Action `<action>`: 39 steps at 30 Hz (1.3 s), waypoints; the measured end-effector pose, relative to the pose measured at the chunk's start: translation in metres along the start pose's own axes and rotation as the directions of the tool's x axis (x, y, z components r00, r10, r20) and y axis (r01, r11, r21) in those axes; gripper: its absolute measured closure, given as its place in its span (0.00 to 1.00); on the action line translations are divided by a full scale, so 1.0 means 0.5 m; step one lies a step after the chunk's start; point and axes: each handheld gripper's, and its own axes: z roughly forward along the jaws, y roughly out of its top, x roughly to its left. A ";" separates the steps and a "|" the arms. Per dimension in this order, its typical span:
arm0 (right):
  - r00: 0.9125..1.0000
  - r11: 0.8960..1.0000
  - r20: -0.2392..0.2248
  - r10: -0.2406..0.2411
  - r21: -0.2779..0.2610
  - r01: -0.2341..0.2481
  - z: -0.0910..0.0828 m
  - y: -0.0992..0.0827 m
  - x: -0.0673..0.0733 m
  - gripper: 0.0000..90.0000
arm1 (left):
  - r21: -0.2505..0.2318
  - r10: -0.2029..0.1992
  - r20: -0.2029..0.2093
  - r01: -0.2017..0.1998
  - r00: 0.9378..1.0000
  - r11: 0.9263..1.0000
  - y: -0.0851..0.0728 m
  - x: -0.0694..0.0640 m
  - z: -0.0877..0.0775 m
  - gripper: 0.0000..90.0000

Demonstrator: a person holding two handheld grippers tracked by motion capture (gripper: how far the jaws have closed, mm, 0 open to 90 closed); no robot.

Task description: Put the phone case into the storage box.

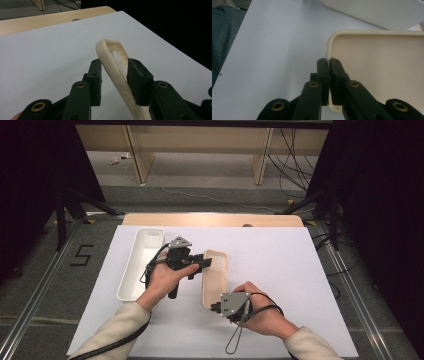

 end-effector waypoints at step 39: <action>0.996 0.996 0.038 0.083 0.007 -0.084 0.007 -0.016 -0.013 0.88 | -0.100 0.023 -0.008 -0.024 1.000 0.995 0.004 -0.038 -0.022 0.92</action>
